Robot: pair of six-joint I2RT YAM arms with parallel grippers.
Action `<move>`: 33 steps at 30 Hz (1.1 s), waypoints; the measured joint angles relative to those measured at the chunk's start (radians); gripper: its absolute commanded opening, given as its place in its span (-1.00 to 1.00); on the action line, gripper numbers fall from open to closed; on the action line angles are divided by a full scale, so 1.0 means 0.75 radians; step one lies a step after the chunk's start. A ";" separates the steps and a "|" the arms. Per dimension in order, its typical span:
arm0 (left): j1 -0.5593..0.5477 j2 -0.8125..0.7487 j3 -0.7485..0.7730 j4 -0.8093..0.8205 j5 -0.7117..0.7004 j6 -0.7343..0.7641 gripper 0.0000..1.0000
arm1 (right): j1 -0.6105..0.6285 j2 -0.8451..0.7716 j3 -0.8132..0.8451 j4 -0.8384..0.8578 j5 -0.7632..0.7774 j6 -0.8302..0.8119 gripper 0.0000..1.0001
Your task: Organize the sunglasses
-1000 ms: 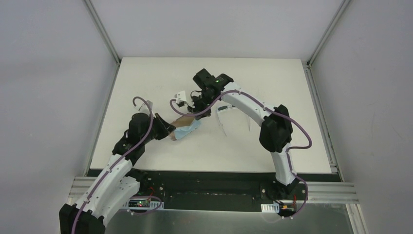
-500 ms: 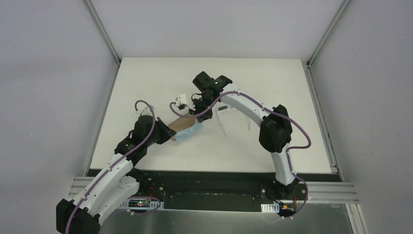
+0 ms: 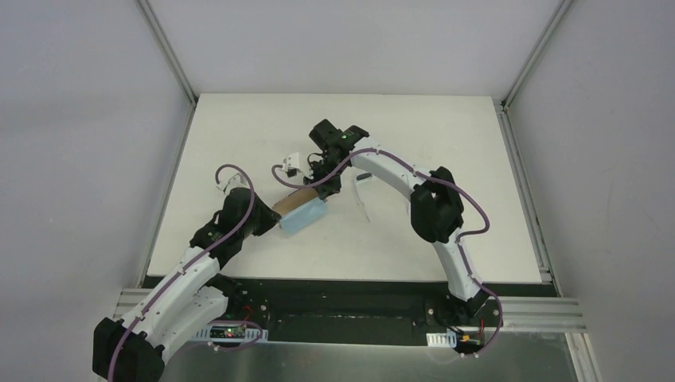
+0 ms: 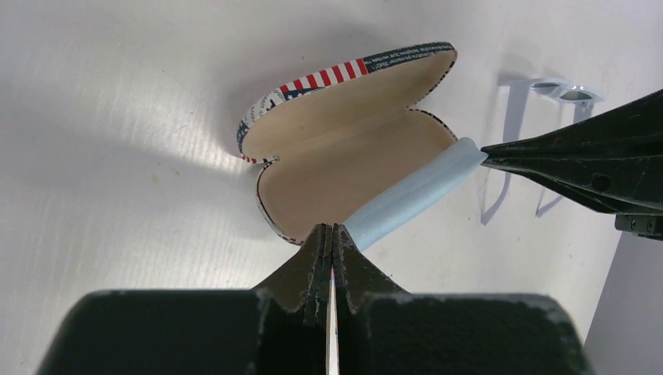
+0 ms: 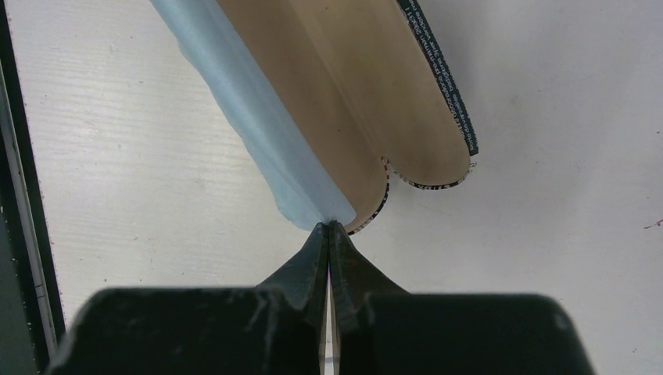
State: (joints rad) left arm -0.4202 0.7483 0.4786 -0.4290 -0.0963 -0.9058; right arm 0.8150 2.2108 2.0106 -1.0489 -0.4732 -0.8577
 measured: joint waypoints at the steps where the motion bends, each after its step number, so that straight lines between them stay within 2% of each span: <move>1: 0.000 0.004 0.000 0.001 -0.009 0.000 -1.00 | -0.001 0.007 0.001 0.003 0.003 0.003 -1.00; 10: 0.000 0.154 -0.001 0.039 -0.014 0.001 -1.00 | -0.010 0.057 0.076 0.021 0.032 0.009 -1.00; 20: 0.000 0.151 -0.012 0.063 -0.043 0.001 -1.00 | -0.011 0.155 0.172 0.006 0.033 0.008 -1.00; 33: 0.000 0.282 -0.016 0.098 -0.043 0.013 -1.00 | -0.011 0.196 0.194 -0.038 0.033 0.004 -1.00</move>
State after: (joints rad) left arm -0.4202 0.9600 0.4667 -0.3553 -0.1287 -0.8963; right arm 0.8066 2.3577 2.1559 -1.0775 -0.4484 -0.8551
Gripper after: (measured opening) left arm 0.008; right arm 0.005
